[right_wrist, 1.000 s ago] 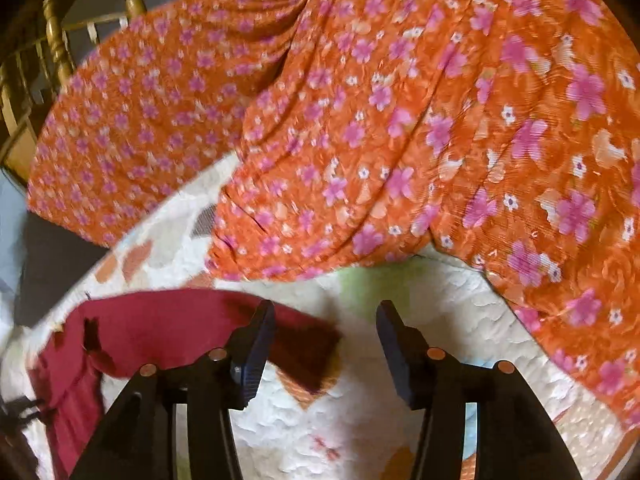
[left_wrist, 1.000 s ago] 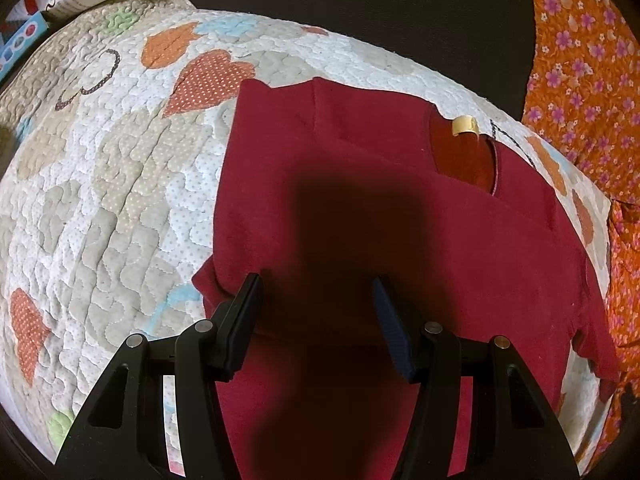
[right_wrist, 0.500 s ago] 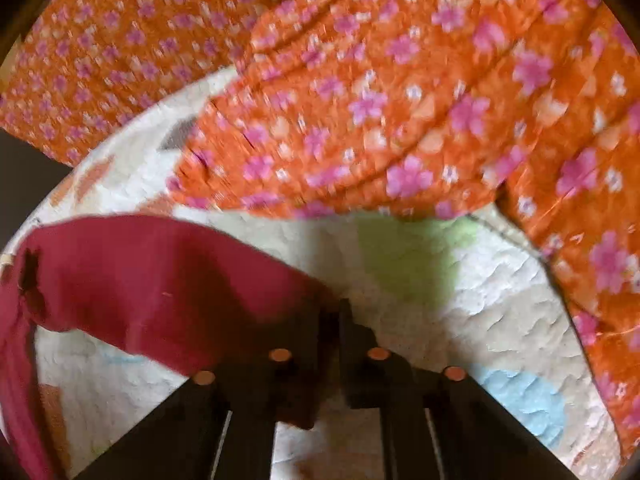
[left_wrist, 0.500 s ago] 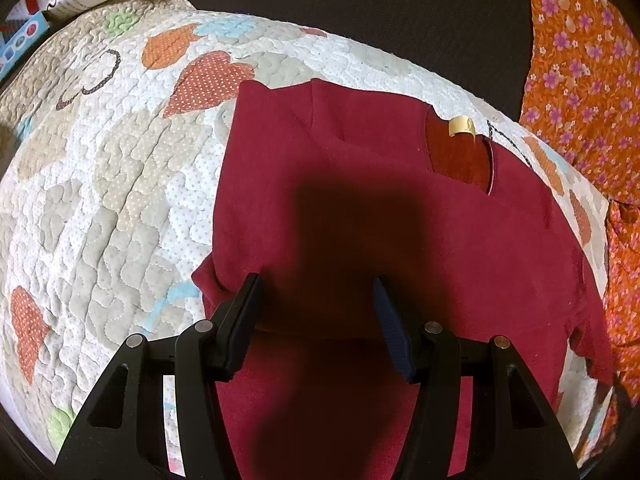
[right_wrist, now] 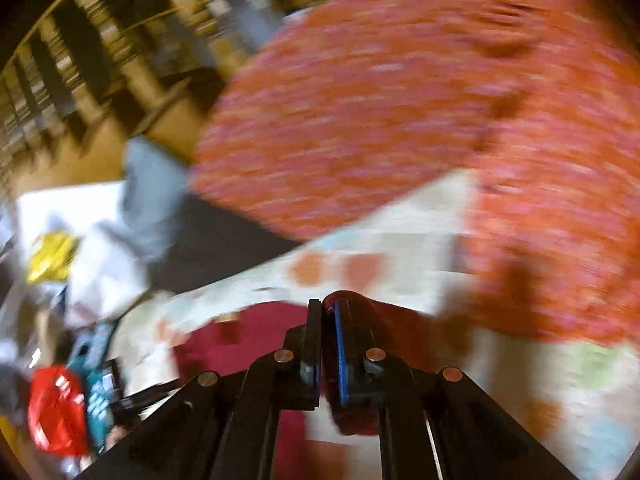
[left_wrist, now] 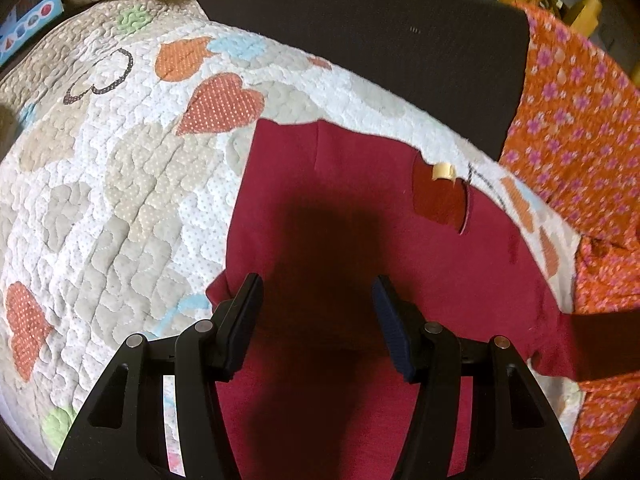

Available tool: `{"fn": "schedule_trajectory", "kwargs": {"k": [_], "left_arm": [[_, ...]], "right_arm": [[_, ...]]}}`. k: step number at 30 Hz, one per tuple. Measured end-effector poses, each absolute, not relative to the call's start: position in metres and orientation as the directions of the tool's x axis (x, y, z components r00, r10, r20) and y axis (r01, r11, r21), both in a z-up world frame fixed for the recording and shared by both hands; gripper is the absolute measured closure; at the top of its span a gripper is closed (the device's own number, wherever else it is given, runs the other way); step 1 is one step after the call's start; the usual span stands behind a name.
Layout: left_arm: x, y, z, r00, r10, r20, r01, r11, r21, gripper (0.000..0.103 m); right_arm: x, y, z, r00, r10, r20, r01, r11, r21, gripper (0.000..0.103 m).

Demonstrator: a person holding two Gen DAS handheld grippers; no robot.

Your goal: Fold small clothes

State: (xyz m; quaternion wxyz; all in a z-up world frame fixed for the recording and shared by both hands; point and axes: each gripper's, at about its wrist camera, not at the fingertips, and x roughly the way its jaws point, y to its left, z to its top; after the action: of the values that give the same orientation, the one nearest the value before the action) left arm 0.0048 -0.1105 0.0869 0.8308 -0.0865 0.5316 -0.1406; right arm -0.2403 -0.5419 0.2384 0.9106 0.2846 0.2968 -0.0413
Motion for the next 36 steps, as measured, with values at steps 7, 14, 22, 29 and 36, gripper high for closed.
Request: {"fn": "schedule_trajectory", "kwargs": {"k": [7,14,22,29,36], "left_arm": [[0.013,-0.092,0.096,0.375,-0.514,-0.772,0.157,0.856,-0.493,0.043],[0.028,-0.086,0.08,0.348,-0.565,-0.748,0.11,0.817,-0.566,0.035],[0.027,-0.106,0.07,0.35,-0.529,-0.773,0.121,0.844,-0.522,0.035],[0.023,-0.149,0.049,0.264,-0.52,-0.812,0.215,0.853,-0.476,0.062],[0.023,-0.143,0.076,0.292,-0.54,-0.79,0.231,0.841,-0.489,0.09]], "right_arm": [[-0.093,-0.385,0.217,0.748,0.43,-0.506,-0.068,0.807,0.586,0.097],[-0.046,-0.328,0.132,0.618,0.5,-0.607,-0.114,0.82,0.56,0.069],[-0.118,-0.409,0.107,0.659,0.335,-0.674,0.061,0.869,0.491,0.061],[-0.153,-0.455,0.08,0.654,0.326,-0.683,0.178,0.811,0.557,0.061],[-0.167,-0.465,0.091,0.686,0.268,-0.676,0.212,0.815,0.539,0.061]]}}
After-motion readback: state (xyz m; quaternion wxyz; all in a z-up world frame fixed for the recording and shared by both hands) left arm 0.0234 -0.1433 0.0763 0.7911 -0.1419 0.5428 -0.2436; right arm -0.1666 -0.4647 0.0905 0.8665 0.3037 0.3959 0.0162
